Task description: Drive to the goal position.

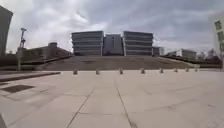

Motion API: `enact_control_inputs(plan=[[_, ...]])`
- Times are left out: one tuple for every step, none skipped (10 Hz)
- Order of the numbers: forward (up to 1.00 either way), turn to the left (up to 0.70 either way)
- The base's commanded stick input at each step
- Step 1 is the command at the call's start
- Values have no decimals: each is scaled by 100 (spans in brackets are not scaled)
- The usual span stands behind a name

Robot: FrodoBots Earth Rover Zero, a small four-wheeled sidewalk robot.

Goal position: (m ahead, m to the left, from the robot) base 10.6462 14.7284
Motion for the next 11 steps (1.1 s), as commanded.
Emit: enact_control_inputs(plan=[[70,0],[70,0],[70,0],[70,0],[70,0],[70,0],[70,0],[70,0],[70,0],[70,0],[70,0]])
